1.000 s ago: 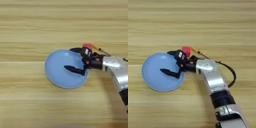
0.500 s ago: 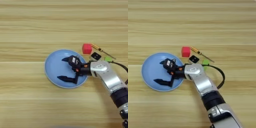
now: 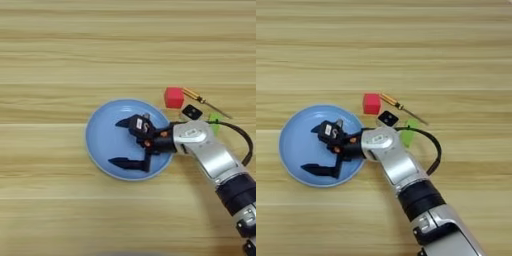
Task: Move the objects on the table
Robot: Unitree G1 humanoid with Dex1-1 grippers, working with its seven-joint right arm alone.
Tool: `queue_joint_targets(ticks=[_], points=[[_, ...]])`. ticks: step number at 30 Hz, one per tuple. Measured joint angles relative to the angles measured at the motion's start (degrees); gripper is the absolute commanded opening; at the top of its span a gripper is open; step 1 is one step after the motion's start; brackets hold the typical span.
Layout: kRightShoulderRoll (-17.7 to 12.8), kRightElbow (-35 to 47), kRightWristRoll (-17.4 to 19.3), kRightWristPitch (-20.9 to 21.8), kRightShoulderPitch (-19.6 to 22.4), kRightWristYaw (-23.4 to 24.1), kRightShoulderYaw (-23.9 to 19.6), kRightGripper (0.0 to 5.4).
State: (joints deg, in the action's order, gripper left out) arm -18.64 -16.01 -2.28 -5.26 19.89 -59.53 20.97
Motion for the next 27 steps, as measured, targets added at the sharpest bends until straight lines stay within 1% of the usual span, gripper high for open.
queue_joint_targets(ticks=[11, 20, 27], points=[[0.12, 3.70, 0.05, -1.58, -0.95, -2.31, 2.98, 5.38], [0.15, 6.30, 0.05, -1.71, -2.09, -4.28, 5.64, 5.38], [0.17, 7.20, 0.08, -1.85, -2.31, -4.78, 6.36, 5.38]])
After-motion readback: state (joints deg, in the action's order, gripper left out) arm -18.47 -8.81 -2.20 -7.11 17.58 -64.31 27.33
